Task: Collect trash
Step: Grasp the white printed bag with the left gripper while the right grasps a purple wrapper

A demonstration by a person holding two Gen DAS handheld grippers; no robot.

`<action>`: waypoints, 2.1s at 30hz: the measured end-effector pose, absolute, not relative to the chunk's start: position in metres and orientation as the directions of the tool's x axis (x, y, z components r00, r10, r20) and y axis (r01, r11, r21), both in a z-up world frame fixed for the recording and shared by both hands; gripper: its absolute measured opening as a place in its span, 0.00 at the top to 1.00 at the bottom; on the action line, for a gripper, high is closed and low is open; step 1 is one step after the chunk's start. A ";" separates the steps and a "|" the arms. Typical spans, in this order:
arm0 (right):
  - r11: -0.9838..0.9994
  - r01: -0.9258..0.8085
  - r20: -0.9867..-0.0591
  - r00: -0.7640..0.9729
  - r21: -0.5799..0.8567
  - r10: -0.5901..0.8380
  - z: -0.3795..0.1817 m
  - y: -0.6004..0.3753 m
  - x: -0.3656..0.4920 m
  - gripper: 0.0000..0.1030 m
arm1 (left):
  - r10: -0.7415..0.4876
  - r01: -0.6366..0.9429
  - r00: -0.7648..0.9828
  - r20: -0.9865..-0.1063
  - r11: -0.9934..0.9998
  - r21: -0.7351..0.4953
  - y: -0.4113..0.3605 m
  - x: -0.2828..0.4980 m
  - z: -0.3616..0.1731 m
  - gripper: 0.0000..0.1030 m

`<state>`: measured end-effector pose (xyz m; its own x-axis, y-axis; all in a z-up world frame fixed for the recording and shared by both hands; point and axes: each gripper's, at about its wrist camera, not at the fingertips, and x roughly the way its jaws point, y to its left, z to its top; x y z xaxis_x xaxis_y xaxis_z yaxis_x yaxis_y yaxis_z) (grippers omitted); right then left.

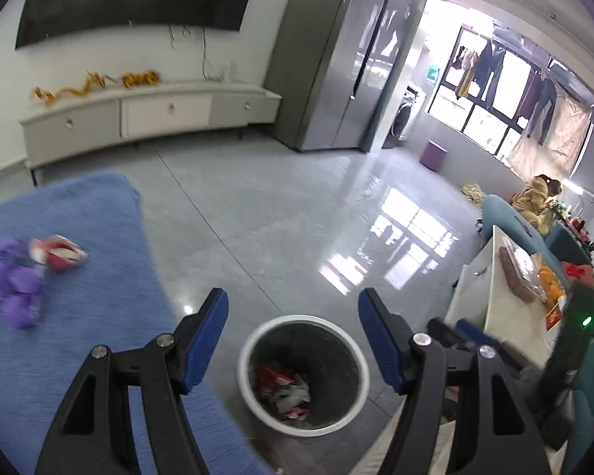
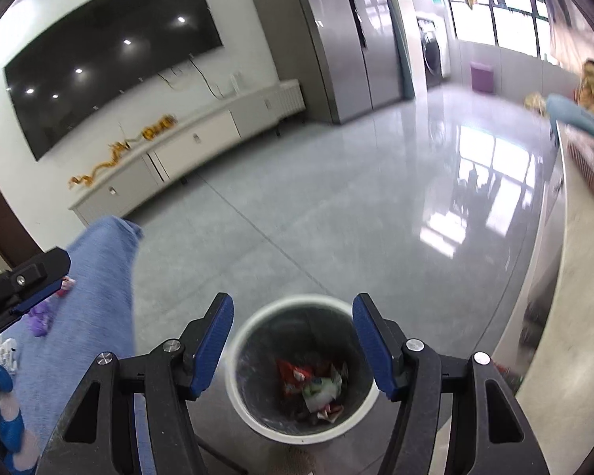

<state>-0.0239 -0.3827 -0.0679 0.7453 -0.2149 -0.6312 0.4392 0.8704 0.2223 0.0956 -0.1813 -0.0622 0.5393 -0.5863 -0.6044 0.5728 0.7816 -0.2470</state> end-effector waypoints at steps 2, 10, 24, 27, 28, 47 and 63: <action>0.886 0.412 -0.599 0.771 0.211 -0.215 -0.050 -0.369 -0.029 0.42 | -0.573 0.564 0.556 -0.602 0.792 -0.232 -0.167 0.092 -0.054 0.35; 0.935 0.301 -0.494 0.851 0.188 -0.175 -0.003 -0.314 -0.037 0.42 | -0.498 0.478 0.679 -0.540 0.858 -0.191 -0.082 0.073 -0.020 0.35; 0.980 0.156 -0.475 0.876 0.122 -0.081 0.017 -0.244 -0.013 0.41 | -0.236 0.197 0.825 -0.514 0.972 -0.131 0.099 0.085 -0.029 0.33; 0.988 0.086 -0.500 0.866 0.128 -0.011 0.008 -0.227 0.005 0.41 | -0.175 0.132 0.825 -0.537 0.984 -0.118 0.133 0.097 -0.044 0.33; 0.989 0.062 -0.510 0.860 0.138 0.017 0.004 -0.222 0.011 0.41 | -0.165 0.122 0.821 -0.547 0.986 -0.114 0.138 0.101 -0.050 0.33; 0.949 -0.187 -0.704 0.638 0.252 0.313 -0.094 -0.119 0.189 0.42 | -0.178 0.118 0.698 -0.693 0.984 -0.134 0.172 0.176 -0.144 0.25; 0.885 -0.262 -0.702 0.540 0.384 0.464 -0.120 -0.094 0.213 0.76 | -0.204 0.119 0.662 -0.721 0.979 -0.167 0.174 0.184 -0.160 0.55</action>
